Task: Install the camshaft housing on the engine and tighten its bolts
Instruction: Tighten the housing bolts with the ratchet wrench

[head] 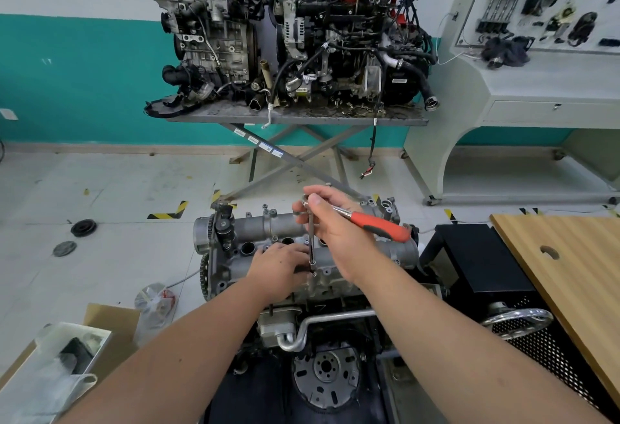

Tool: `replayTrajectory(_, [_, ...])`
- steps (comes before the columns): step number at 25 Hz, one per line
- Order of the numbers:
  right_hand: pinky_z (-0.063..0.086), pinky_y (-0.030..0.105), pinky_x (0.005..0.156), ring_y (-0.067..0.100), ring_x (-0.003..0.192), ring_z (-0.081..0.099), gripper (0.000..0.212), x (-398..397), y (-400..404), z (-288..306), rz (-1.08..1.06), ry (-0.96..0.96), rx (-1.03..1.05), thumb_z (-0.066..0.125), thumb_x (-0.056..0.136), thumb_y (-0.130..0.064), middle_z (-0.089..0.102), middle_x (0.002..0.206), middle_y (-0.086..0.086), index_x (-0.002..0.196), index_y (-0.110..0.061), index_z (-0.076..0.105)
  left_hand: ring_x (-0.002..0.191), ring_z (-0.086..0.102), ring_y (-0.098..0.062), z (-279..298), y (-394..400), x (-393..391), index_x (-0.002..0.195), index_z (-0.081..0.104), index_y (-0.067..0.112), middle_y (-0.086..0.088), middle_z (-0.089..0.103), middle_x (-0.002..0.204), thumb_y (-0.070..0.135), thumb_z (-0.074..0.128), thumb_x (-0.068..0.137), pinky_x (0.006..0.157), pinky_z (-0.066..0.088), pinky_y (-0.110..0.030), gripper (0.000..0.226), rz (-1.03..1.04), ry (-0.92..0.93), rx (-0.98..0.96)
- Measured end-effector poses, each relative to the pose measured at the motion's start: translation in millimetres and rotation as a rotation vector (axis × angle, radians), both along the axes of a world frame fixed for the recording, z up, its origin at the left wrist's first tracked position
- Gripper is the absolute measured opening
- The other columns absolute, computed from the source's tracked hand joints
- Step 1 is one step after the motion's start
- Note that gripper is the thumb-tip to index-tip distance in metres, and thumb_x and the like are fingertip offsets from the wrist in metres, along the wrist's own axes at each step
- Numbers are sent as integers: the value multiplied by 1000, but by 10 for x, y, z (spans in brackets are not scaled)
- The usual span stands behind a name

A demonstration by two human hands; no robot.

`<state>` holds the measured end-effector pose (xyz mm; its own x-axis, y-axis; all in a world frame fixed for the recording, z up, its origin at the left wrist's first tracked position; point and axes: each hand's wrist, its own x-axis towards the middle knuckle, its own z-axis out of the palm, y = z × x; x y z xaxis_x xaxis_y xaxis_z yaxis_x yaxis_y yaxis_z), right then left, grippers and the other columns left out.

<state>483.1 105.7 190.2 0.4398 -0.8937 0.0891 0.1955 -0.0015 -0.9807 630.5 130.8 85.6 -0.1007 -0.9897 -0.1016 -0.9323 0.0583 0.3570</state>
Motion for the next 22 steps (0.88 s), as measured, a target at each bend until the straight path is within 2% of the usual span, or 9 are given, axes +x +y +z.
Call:
replayTrajectory(2, [54, 35, 95, 11, 103, 68, 18, -6, 41, -48, -72, 112, -233, 60, 94, -36, 72, 109, -6, 107, -37, 72, 120, 49, -17, -19, 8, 3, 106, 67, 43, 30, 53, 128, 47, 62, 89, 102, 35, -53, 18, -3, 27, -30])
replayTrajectory(5, [49, 27, 99, 10, 115, 61, 22, 64, 163, -209, -233, 185, -704, 56, 99, -23, 65, 120, -9, 114, -16, 71, 112, 55, -26, -16, 45, -17, 103, 62, 39, 18, 61, 111, 41, 59, 82, 97, 35, -59, 22, 41, 119, -121])
replayTrajectory(8, [47, 34, 103, 13, 121, 58, 28, 163, 243, -246, -343, 201, -783, 54, 100, -22, 62, 128, 3, 116, -7, 71, 113, 55, -29, -4, 65, -34, 107, 66, 36, 11, 65, 115, 39, 55, 82, 98, 35, -60, 27, 53, 70, -131])
replayTrajectory(10, [49, 36, 102, 14, 121, 59, 28, 189, 283, -239, -358, 181, -666, 54, 99, -28, 64, 129, 0, 118, -16, 71, 118, 52, -27, -8, 60, -30, 111, 68, 35, 13, 63, 121, 38, 60, 85, 101, 34, -59, 28, 47, 61, -100])
replayTrajectory(12, [54, 32, 93, 11, 112, 64, 27, 180, 284, -165, -298, 60, -295, 52, 98, -41, 69, 121, -7, 116, -33, 70, 123, 48, -23, 7, 46, -14, 112, 67, 39, 19, 57, 131, 42, 62, 88, 105, 32, -55, 24, 23, 67, -48])
replayTrajectory(13, [55, 29, 85, 11, 102, 67, 25, 164, 237, -124, -257, -51, -78, 50, 98, -44, 71, 115, -6, 112, -36, 69, 125, 46, -21, 26, 34, -12, 113, 67, 42, 24, 53, 136, 46, 60, 90, 106, 32, -54, 24, 6, 39, -16])
replayTrajectory(15, [53, 25, 73, 15, 79, 64, 27, 85, 83, -45, -147, -239, 250, 48, 100, -38, 73, 97, 2, 99, -25, 71, 127, 44, -18, 64, 19, -21, 114, 66, 44, 29, 46, 142, 50, 56, 93, 107, 33, -52, 24, 0, -15, 27])
replayTrajectory(18, [49, 23, 65, 15, 69, 56, 34, -33, -131, 75, 43, -230, 391, 49, 102, -30, 69, 83, 5, 81, -21, 74, 130, 42, -17, 83, 13, -37, 114, 67, 42, 28, 44, 144, 50, 56, 94, 109, 32, -51, 24, 10, -28, 36])
replayTrajectory(22, [47, 31, 77, 16, 79, 61, 25, -109, -181, 128, 130, -254, 369, 54, 97, -29, 71, 95, 1, 86, -24, 76, 131, 41, -18, 80, 25, -35, 118, 65, 43, 30, 44, 143, 48, 56, 95, 110, 30, -52, 25, 5, -27, 28])
